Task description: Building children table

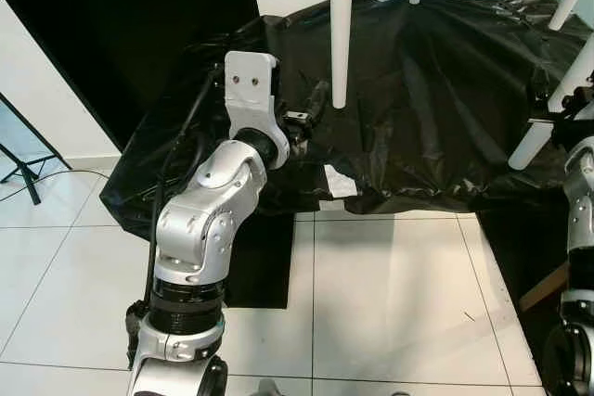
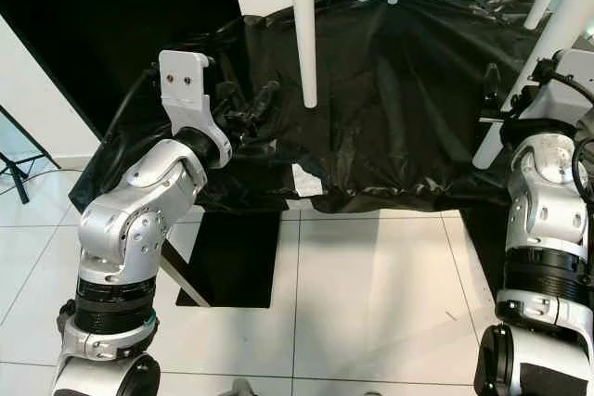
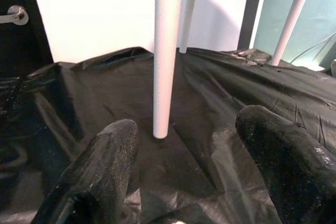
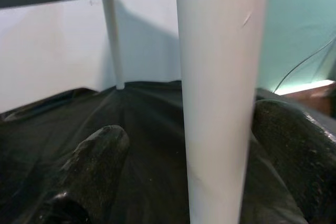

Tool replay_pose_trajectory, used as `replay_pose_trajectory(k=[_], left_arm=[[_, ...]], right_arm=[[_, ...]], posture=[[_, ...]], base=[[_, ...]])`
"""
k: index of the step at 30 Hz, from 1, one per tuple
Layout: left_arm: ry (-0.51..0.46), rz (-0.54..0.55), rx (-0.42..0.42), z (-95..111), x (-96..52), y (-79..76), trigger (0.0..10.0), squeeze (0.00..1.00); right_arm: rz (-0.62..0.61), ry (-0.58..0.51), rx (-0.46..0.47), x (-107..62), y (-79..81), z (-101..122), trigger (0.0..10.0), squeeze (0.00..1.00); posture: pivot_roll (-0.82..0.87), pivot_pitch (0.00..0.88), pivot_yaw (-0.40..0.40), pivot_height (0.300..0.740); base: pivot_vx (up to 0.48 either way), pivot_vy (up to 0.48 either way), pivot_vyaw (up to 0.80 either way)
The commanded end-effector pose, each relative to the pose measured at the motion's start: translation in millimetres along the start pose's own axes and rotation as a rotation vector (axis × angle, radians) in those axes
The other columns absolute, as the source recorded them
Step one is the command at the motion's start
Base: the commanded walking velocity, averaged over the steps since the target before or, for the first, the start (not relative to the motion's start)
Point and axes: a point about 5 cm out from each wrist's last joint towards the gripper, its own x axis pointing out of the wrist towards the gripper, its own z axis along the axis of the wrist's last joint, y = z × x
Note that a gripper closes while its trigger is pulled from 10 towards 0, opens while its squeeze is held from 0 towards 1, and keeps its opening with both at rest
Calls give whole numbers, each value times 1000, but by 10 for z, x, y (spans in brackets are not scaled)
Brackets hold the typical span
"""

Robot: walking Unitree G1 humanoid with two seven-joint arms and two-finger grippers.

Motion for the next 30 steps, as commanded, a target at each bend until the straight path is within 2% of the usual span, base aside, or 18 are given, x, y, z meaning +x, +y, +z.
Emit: replay_pose_trajectory(k=[1, 6, 10, 14, 18, 21, 25, 27, 28, 30], left_arm=[[14, -36, 17, -20, -39, -19, 10000, 0], [29, -62, 36, -65, -89, -25, 10000, 0], [52, -62, 56, -123, -119, 17, 10000, 0], [83, -45, 76, -206, -185, 124, 10000, 0], [104, -24, 89, -272, -221, 186, 10000, 0], [146, 21, 106, -452, -299, 291, 10000, 0], [153, 30, 120, -483, -315, 307, 10000, 0], [171, 46, 118, -554, -344, 343, 10000, 0], [193, 96, 110, -695, -408, 424, 10000, 0], [193, 96, 110, -695, -408, 424, 10000, 0]], right_arm=[[-35, 13, -5, -75, 5, -4, 10000, 0], [-153, 19, -32, -262, -40, -67, 10000, 0], [-166, 18, -33, -397, 45, -96, 10000, 0], [-65, 89, 13, -597, 317, -216, 10000, 0], [-8, 124, 49, -677, 440, -289, 10000, 0], [91, 159, 73, -786, 622, -431, 10000, 0], [108, 164, 75, -803, 651, -454, 10000, 0], [133, 175, 80, -832, 704, -503, 10000, 0], [189, 190, 72, -905, 786, -634, 10000, 0], [189, 190, 72, -905, 786, -634, 10000, 0]], posture=[[-47, 0, 47, 740], [-45, 0, 47, 740], [-44, 0, 49, 740], [-40, 0, 48, 740], [-37, 0, 47, 740], [-25, 0, 38, 740], [-25, 0, 38, 740], [-16, 0, 33, 740], [2, 0, 20, 740], [2, 0, 20, 740]], base=[[0, 0, 0], [0, 0, 0], [0, 0, 0], [0, 0, 0], [0, 0, 0], [0, 0, 0], [0, 0, 0], [0, 0, 0], [0, 0, 0], [0, 0, 0]])
